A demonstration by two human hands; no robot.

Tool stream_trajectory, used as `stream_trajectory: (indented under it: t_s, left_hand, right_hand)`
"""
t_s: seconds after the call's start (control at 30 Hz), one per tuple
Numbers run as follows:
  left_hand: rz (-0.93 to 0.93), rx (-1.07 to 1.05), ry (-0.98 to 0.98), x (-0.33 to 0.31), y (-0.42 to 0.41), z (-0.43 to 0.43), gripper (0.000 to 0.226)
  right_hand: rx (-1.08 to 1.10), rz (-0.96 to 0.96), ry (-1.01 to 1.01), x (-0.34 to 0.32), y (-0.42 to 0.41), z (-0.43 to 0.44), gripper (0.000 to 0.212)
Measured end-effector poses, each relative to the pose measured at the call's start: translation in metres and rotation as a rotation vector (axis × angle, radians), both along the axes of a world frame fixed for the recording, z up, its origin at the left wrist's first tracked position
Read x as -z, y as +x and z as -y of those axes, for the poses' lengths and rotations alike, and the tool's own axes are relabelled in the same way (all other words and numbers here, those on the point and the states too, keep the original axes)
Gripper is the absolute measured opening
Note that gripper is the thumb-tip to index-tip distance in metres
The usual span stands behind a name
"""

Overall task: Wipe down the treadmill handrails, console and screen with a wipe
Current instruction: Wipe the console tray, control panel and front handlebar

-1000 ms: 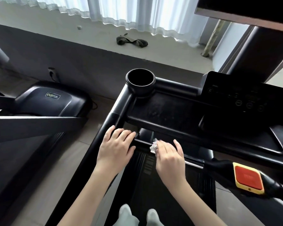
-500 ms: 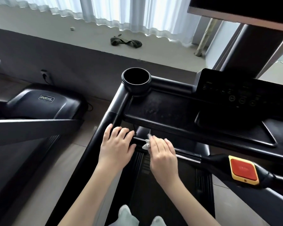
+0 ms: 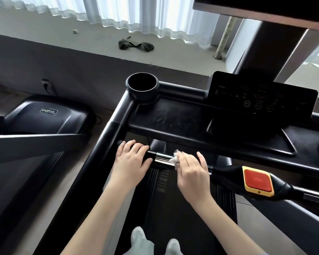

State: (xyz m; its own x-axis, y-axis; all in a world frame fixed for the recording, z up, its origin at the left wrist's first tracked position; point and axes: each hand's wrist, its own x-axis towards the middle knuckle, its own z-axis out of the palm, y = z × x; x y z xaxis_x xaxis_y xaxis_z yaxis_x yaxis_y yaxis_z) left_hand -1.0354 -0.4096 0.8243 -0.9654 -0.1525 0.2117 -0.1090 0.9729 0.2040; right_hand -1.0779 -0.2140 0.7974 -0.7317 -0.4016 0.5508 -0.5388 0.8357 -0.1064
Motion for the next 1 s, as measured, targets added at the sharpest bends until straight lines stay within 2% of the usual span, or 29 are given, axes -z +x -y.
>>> stream_trajectory:
  t_s: [0.1,0.23,0.33,0.43,0.6,0.73,0.83,1.0]
  left_hand:
    - [0.002,-0.019,0.005,0.003,-0.001,-0.003,0.05]
    - [0.032,-0.022,0.034,0.004,0.0,-0.006,0.055]
    - [0.039,-0.02,0.049,0.003,0.0,-0.005,0.06]
    - [0.034,-0.027,0.035,0.004,-0.001,-0.007,0.059]
    - [0.078,-0.064,0.06,0.001,-0.004,-0.014,0.053]
    - [0.063,0.065,0.063,0.002,-0.005,-0.03,0.063]
    - [0.006,0.054,0.07,0.008,-0.006,-0.037,0.055]
    - [-0.04,0.056,0.071,0.011,-0.006,-0.036,0.05]
  right_hand:
    - [0.033,0.011,-0.023,0.005,0.008,0.026,0.037]
    - [-0.08,0.016,0.04,0.002,0.008,0.01,0.04]
    - [-0.014,-0.001,0.04,0.0,0.005,-0.019,0.041]
    - [0.065,0.019,-0.004,0.001,0.005,0.001,0.041]
    - [-0.089,0.068,0.045,-0.001,0.009,0.018,0.043]
    - [-0.005,0.018,0.03,-0.002,0.005,-0.019,0.043]
    - [0.073,0.034,-0.019,-0.002,0.006,-0.001,0.041]
    - [-0.047,0.045,0.037,-0.004,0.007,-0.013,0.041]
